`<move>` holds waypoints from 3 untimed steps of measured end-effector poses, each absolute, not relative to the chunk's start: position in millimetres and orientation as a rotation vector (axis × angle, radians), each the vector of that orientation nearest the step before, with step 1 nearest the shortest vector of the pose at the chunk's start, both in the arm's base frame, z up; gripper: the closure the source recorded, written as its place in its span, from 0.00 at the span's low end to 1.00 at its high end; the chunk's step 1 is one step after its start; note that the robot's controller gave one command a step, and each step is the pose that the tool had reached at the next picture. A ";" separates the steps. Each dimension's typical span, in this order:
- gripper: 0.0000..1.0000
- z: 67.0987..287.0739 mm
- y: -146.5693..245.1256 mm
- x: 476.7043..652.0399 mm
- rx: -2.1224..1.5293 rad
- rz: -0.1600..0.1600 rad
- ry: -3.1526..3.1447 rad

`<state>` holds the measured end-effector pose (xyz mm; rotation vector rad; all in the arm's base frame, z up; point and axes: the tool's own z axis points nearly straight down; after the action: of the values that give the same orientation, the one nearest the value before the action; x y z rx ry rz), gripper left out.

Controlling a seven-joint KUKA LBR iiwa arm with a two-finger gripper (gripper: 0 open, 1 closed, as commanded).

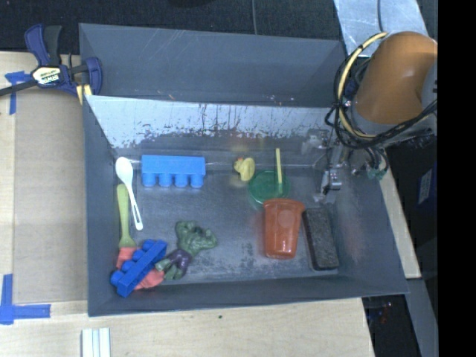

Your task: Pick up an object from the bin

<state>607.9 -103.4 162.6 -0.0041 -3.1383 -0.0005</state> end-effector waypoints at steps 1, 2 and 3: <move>0.00 166.5 -103.1 609.8 -0.001 0.001 -3.146; 0.00 150.9 -108.9 555.8 0.467 0.003 -3.114; 0.00 149.6 -26.1 581.1 0.902 0.004 -3.017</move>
Offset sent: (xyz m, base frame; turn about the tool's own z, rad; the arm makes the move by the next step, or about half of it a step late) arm -0.0859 -0.0112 -0.0220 -0.4696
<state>581.1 -26.1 149.6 0.9017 -3.0166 0.0038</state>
